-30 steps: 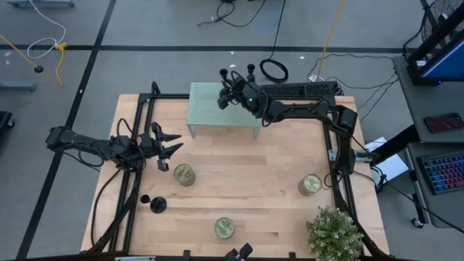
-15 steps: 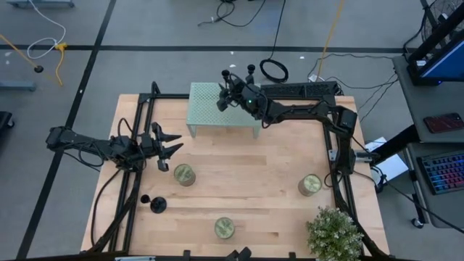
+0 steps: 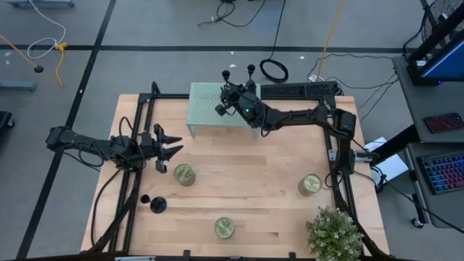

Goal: Pick & Place candle stick holders
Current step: Put the black candle holder on the shelf, then put the scented candle on the shelf

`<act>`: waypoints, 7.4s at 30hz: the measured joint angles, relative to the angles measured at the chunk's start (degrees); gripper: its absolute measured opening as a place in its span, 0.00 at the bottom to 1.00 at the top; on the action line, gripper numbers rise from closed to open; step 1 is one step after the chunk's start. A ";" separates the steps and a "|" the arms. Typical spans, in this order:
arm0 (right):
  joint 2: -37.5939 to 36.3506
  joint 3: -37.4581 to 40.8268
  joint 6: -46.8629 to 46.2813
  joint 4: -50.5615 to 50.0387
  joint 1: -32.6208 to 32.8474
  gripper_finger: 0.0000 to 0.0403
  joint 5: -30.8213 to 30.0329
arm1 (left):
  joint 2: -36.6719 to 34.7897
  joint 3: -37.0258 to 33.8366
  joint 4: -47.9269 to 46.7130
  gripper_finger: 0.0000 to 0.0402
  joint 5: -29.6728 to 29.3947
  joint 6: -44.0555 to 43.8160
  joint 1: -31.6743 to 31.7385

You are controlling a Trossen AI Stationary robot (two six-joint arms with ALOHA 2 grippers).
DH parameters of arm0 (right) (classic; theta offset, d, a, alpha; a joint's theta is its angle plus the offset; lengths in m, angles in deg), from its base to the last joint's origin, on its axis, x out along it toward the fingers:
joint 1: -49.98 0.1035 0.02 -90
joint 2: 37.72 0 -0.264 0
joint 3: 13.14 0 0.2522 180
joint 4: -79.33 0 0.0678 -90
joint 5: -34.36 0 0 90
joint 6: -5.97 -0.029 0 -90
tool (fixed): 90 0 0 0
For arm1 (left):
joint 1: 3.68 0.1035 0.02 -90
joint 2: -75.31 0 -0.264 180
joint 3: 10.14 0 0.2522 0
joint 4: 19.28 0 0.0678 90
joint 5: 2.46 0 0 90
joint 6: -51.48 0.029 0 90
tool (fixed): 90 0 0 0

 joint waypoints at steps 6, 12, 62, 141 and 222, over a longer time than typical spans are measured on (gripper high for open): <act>0.00 0.00 1.38 -0.16 -0.09 0.38 -0.24 | 0.00 0.00 -0.05 0.36 4.49 -1.79 -1.30; 0.00 0.00 2.72 -1.24 0.48 0.38 -4.24 | 0.00 1.60 -2.39 0.36 2.46 1.72 -4.08; -0.46 0.05 21.15 -4.11 18.60 0.39 -20.79 | 16.39 24.95 -81.49 0.36 40.27 -32.46 -23.39; -38.66 45.55 -9.46 3.63 17.23 0.38 18.59 | 45.26 59.17 -57.46 0.04 17.94 10.06 39.71; -38.62 45.55 -14.81 -3.91 17.94 0.51 18.56 | 48.95 59.06 -86.46 0.22 19.02 -33.93 4.08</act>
